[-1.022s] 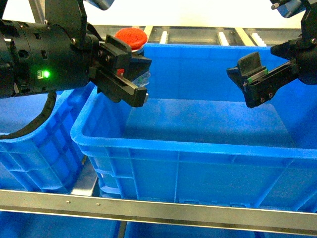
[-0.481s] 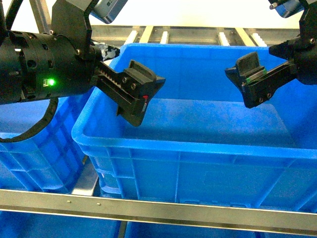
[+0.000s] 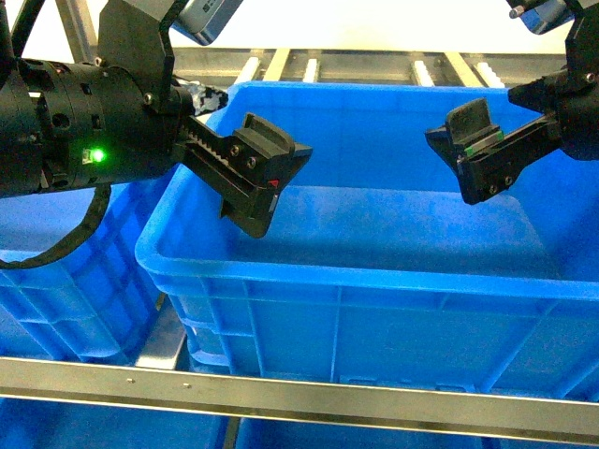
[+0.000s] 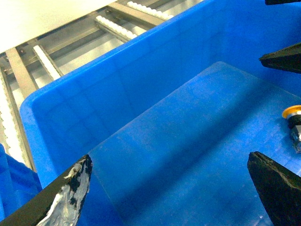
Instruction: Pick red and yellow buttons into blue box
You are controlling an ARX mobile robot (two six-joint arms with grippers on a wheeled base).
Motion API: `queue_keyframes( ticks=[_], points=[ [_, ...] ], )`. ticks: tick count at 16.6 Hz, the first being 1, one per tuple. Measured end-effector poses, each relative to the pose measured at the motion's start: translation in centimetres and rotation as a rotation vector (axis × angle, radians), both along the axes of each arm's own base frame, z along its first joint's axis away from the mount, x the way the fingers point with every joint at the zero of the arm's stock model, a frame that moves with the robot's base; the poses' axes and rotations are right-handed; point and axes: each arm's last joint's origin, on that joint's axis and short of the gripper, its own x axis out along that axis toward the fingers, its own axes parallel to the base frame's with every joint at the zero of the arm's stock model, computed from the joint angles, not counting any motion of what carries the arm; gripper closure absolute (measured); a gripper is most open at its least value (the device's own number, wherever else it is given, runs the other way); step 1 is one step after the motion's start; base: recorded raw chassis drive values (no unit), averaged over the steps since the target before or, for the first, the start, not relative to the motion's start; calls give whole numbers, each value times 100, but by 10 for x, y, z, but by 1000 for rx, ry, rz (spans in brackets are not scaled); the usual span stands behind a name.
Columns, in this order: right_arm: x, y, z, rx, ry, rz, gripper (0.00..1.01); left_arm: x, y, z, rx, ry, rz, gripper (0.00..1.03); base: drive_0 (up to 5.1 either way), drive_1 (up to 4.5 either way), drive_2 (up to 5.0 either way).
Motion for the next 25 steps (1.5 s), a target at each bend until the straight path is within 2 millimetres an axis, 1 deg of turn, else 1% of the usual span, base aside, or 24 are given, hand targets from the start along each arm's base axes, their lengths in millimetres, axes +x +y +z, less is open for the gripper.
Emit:
queue_keyframes(
  ticks=[8, 9, 10, 11, 12, 13, 15, 17, 18, 19, 21, 22, 23, 24, 25],
  points=[
    [0, 0, 0, 0, 0, 0, 3, 0, 0, 0, 1, 0, 0, 5, 0, 0, 0],
    [-2, 2, 1, 50, -112, -116, 10, -3, -3, 2, -52, -96, 137, 12, 0, 0, 0],
    [-15, -5, -1, 133, -177, -267, 21, -13, 6, 0, -136, -134, 330, 23, 0, 0, 0],
    [-34, -18, -5, 198, -207, -380, 32, -31, 24, -4, -205, -140, 496, 34, 0, 0, 0],
    [-50, -31, -7, 246, -220, -428, 43, -44, 43, -6, -249, -143, 601, 45, 0, 0, 0],
    [-67, -43, -7, 276, -233, -458, 56, -56, 56, -4, -282, -154, 641, 55, 0, 0, 0],
    [-93, -47, -15, 291, -210, -425, 78, -82, 65, -11, -296, -130, 605, 79, 0, 0, 0],
    [-115, -57, -22, 287, -198, -445, 100, -101, 78, -16, -302, -118, 623, 101, 0, 0, 0],
    [-124, -61, -23, 292, -203, -452, 99, -109, 83, -15, -310, -127, 630, 101, 0, 0, 0],
    [-133, -62, -23, 295, -206, -442, 99, -117, 86, -20, -323, -151, 620, 101, 0, 0, 0],
    [-151, -67, -28, 293, -201, -441, 99, -134, 92, -32, -295, -89, 622, 101, 0, 0, 0],
    [-158, -70, -32, 300, -227, -444, 99, -140, 95, -28, -304, -109, 624, 101, 0, 0, 0],
    [-165, -76, -39, 291, -186, -434, 99, -145, 97, -24, -313, -131, 621, 101, 0, 0, 0],
    [-171, -80, -42, 286, -172, -452, 99, -150, 98, -24, -313, -129, 622, 101, 0, 0, 0],
    [-178, -80, -39, 292, -191, -448, 99, -156, 106, -27, -307, -108, 617, 101, 0, 0, 0]
  ],
)
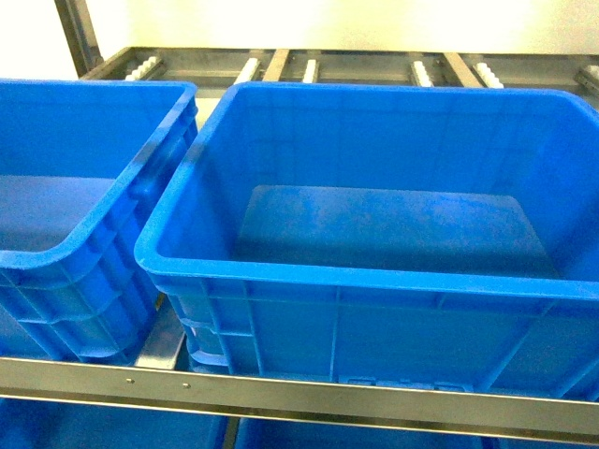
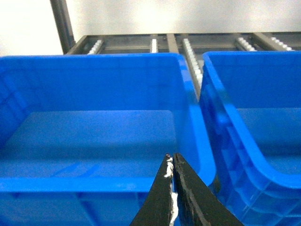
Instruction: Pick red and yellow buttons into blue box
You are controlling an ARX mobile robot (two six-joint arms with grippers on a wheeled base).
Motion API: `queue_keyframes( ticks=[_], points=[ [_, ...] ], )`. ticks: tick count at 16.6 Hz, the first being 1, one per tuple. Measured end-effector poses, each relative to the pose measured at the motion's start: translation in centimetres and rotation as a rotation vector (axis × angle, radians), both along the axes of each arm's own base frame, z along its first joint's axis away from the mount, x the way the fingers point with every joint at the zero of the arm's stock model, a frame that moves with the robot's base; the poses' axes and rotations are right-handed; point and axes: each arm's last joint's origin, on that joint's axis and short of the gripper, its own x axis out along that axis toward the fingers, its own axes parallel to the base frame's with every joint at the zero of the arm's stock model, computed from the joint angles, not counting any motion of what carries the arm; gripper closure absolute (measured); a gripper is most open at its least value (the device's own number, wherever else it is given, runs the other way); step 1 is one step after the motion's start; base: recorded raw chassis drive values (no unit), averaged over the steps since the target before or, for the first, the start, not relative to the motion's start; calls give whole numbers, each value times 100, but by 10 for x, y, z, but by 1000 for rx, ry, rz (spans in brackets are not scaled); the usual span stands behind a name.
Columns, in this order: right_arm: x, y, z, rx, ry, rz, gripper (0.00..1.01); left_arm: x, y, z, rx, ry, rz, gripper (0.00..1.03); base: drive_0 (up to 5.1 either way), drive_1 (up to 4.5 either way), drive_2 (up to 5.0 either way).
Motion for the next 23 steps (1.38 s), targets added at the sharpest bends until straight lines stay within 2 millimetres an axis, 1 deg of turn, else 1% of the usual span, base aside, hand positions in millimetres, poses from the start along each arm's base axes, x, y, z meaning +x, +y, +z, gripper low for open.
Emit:
queue_keyframes(
  ticks=[1, 4, 9, 15, 23],
  points=[
    [-4, 0, 3, 0, -16, 3, 99, -4, 2, -1, -1, 4, 10, 101, 0, 0, 0],
    [-19, 0, 2, 0, -5, 4, 99, -17, 3, 3, -1, -12, 8, 101, 0, 0, 0],
    [-35, 0, 6, 0, -23, 5, 99, -31, 3, 8, -1, -30, 8, 101, 0, 0, 0],
    [-49, 0, 10, 0, -35, 5, 99, -44, 3, 11, -1, -43, 7, 101, 0, 0, 0],
    [-61, 0, 10, 0, -37, 5, 99, -54, 3, 10, -1, -42, 8, 101, 0, 0, 0]
  ],
)
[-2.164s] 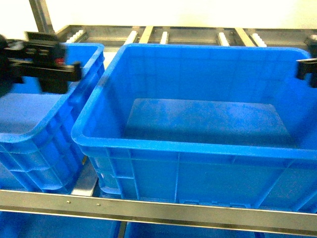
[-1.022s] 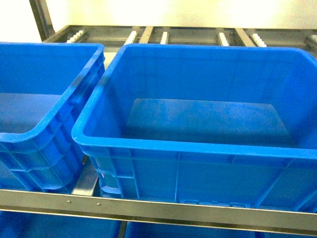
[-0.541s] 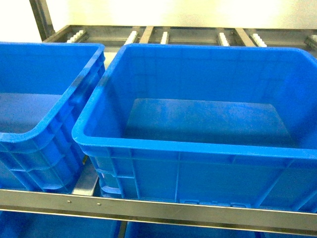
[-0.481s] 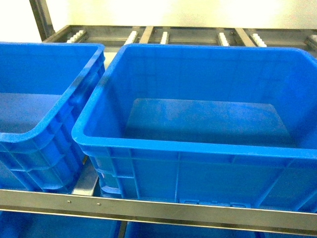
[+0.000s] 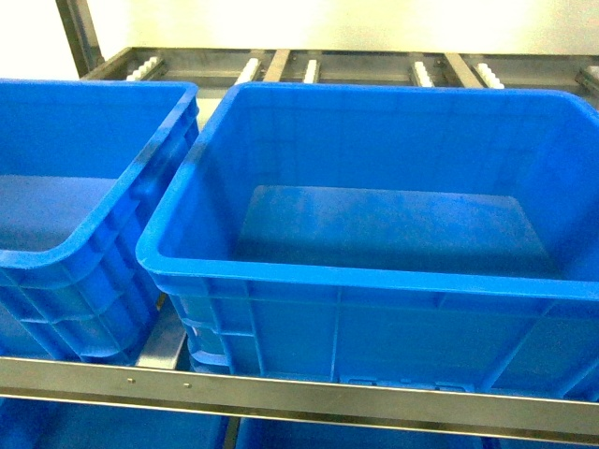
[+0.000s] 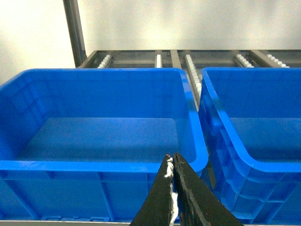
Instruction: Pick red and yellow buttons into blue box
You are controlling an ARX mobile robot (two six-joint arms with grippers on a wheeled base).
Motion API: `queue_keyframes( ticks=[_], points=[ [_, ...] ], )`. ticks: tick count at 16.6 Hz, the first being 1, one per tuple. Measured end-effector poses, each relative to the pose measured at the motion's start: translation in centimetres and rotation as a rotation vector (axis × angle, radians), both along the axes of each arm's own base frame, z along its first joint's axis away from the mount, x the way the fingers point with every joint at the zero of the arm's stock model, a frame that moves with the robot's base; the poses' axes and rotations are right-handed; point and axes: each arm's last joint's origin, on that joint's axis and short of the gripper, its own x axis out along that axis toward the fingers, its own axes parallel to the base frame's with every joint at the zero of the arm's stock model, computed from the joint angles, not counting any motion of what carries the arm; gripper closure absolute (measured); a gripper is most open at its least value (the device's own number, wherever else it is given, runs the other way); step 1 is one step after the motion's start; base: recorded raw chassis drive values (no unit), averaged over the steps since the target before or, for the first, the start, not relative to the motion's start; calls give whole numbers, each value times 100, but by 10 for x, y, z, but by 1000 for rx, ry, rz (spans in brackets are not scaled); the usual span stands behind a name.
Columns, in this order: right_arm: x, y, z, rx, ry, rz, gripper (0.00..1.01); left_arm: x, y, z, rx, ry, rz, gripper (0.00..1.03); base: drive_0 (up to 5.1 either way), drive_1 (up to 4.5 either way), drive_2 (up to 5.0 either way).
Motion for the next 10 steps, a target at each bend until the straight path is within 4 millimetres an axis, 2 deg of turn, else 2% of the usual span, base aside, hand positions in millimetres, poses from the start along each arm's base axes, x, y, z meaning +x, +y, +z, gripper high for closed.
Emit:
queue_keyframes(
  ticks=[2, 3, 5, 10],
  points=[
    [-2, 0, 0, 0, 2, 0, 99, -9, 0, -7, 0, 58, -3, 101, 0, 0, 0],
    [-5, 0, -3, 0, 27, 0, 99, -11, 0, -1, 0, -8, -3, 101, 0, 0, 0],
    [-13, 0, -1, 0, -6, 0, 99, -11, 0, -4, 0, 22, -2, 101, 0, 0, 0],
    [-13, 0, -3, 0, 10, 1, 99, -11, 0, -4, 0, 16, -3, 101, 0, 0, 0]
  ],
)
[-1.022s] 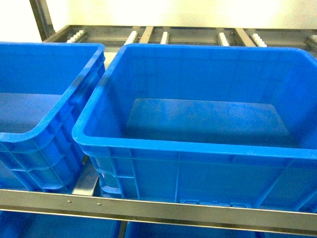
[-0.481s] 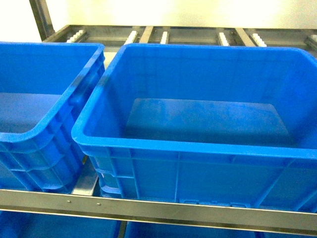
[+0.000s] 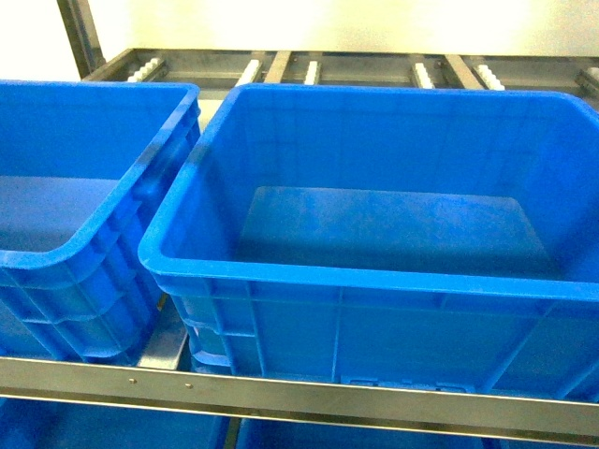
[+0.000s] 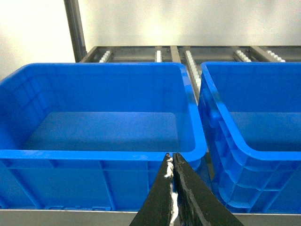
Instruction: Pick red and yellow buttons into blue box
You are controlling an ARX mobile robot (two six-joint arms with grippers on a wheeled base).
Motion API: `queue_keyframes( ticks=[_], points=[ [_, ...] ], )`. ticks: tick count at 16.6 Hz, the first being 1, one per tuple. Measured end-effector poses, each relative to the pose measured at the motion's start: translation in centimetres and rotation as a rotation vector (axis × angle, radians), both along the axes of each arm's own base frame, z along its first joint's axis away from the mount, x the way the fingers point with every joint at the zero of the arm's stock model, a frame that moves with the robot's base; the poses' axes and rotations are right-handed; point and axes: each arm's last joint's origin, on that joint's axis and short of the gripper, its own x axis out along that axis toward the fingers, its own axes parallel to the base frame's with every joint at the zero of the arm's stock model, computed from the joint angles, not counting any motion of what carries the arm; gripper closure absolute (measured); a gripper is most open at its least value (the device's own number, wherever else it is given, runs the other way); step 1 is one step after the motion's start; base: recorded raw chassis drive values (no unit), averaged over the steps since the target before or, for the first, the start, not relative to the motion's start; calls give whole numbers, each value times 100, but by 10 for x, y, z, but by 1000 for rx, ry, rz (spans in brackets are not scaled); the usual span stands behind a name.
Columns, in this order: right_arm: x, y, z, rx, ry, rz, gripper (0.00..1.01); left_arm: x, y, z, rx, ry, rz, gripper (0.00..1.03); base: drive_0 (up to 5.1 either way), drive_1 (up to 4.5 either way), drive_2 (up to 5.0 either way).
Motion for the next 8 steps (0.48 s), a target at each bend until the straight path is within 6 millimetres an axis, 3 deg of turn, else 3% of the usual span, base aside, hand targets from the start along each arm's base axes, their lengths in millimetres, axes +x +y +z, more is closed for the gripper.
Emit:
queue_keyframes(
  ticks=[1, 2, 8],
  points=[
    [0, 0, 0, 0, 0, 0, 99, 0, 0, 0, 0, 0, 0, 101, 0, 0, 0],
    [0, 0, 0, 0, -1, 0, 97, 0, 0, 0, -1, 0, 0, 91, 0, 0, 0],
    [0, 0, 0, 0, 0, 0, 34, 0, 0, 0, -1, 0, 0, 28, 0, 0, 0]
  ],
)
